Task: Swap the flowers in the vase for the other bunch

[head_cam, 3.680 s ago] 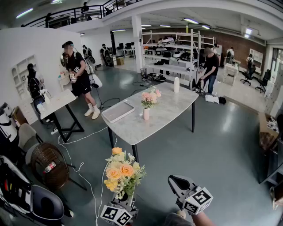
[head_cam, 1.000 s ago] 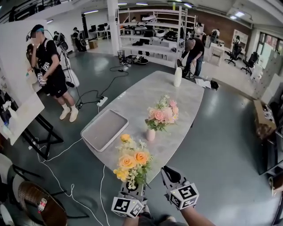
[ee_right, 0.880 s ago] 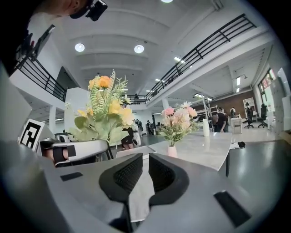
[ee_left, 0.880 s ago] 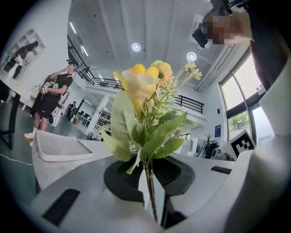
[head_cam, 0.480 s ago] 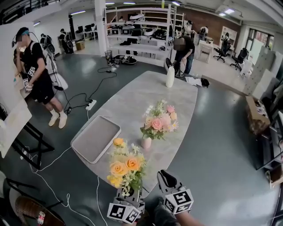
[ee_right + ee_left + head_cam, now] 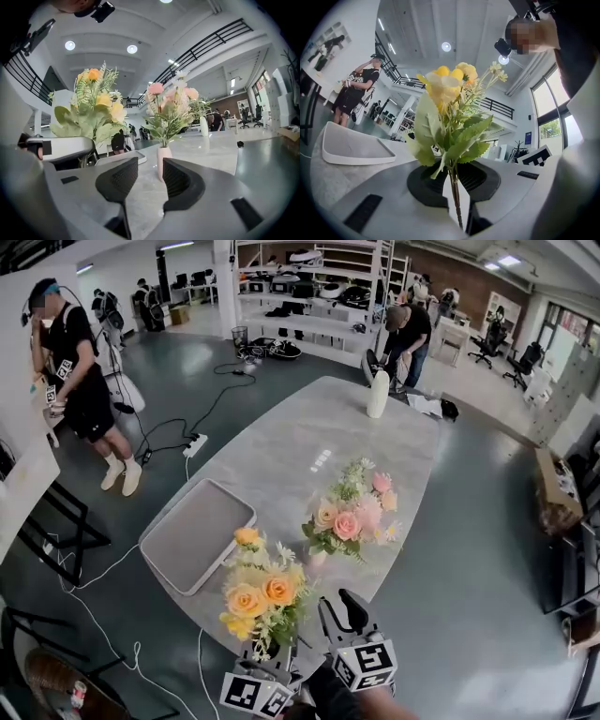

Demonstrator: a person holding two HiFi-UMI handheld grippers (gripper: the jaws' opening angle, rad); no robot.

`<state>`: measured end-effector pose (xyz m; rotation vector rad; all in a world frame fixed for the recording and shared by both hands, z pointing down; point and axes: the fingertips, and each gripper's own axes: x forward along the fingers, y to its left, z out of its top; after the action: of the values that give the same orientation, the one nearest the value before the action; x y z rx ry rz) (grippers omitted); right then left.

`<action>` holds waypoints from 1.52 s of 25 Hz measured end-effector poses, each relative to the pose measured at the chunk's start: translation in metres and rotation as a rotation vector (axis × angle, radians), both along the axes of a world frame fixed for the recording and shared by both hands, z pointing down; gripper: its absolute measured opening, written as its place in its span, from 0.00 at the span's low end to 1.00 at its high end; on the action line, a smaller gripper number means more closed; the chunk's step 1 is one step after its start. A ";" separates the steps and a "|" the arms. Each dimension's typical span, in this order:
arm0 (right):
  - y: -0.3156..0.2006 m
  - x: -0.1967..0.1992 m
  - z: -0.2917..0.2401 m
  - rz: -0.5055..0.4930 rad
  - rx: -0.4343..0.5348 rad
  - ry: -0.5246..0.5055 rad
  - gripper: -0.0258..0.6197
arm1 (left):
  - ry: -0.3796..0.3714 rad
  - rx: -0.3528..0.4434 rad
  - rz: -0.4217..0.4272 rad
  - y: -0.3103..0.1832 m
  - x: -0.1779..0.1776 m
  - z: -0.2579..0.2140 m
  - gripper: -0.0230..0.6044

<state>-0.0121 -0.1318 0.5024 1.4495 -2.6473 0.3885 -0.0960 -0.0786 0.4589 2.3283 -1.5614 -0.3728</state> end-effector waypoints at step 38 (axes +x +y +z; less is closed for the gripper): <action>-0.130 -0.023 -0.004 0.164 0.131 -0.037 0.41 | 0.083 -0.066 -0.078 -0.073 -0.024 0.032 0.13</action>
<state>-0.0347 -0.2613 0.4988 1.7220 -2.6351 0.2609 -0.1200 -0.1513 0.4912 2.1793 -1.6033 -0.4233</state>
